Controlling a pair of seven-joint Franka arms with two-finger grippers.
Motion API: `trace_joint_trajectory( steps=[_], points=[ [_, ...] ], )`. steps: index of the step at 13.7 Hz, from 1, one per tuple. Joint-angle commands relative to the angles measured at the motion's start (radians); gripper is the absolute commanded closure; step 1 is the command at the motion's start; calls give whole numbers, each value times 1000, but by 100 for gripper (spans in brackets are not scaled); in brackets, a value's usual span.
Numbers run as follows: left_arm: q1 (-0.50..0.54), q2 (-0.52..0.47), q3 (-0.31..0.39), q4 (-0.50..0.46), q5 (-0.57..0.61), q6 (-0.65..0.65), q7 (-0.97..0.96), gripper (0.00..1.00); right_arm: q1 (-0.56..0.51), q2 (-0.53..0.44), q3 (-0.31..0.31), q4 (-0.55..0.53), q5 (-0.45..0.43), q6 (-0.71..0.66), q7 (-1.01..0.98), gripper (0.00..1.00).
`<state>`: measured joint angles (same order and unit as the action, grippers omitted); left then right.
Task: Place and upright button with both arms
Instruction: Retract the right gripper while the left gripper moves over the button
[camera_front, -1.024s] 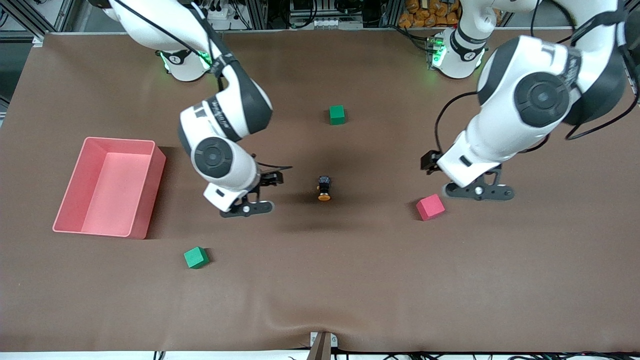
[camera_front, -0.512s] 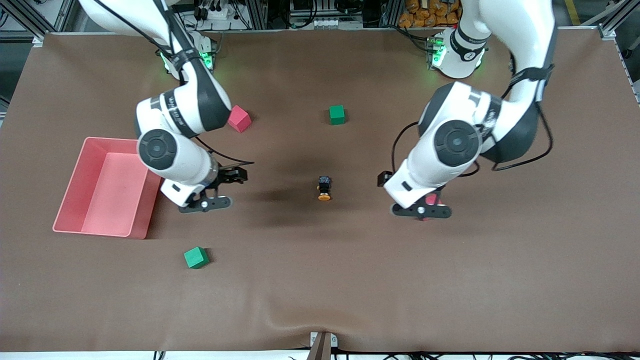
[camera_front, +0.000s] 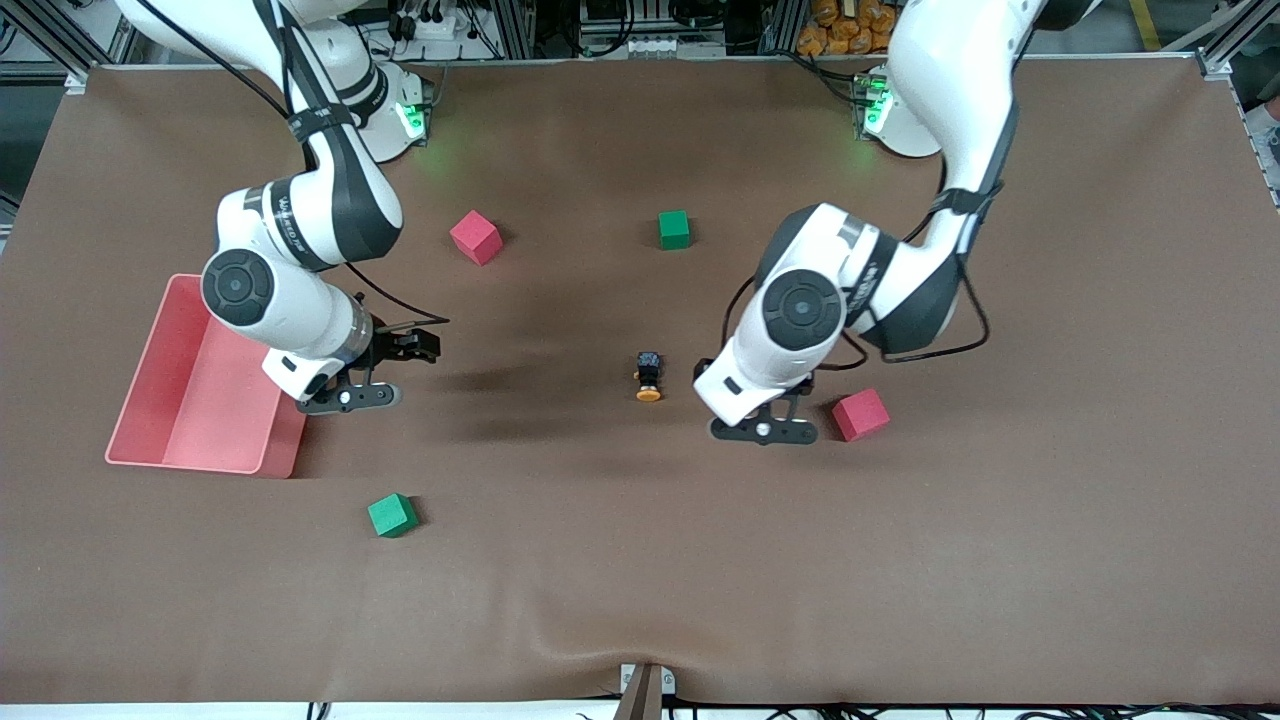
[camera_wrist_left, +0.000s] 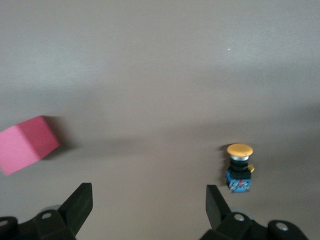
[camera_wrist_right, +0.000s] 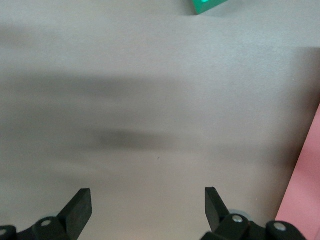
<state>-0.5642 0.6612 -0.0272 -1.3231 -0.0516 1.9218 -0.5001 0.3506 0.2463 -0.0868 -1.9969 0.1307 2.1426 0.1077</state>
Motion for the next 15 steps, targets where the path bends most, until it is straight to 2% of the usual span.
trace_joint_trajectory(
  steps=[1,3,7,11,15],
  points=[
    [-37,70,7,55,-36,67,-58,0,-38,-88,18,-184,-14,162,-25,0],
    [-59,87,7,55,-50,100,-69,0,-85,-104,18,-229,-14,209,-93,0],
    [-89,133,6,55,-100,190,-90,0,-211,-131,19,-235,-14,174,-261,0],
    [-138,201,6,55,-100,293,-164,0,-281,-154,18,-235,-14,137,-283,0],
    [-175,207,9,44,-99,301,-216,0,-358,-188,18,-223,-14,70,-333,0]
  ],
)
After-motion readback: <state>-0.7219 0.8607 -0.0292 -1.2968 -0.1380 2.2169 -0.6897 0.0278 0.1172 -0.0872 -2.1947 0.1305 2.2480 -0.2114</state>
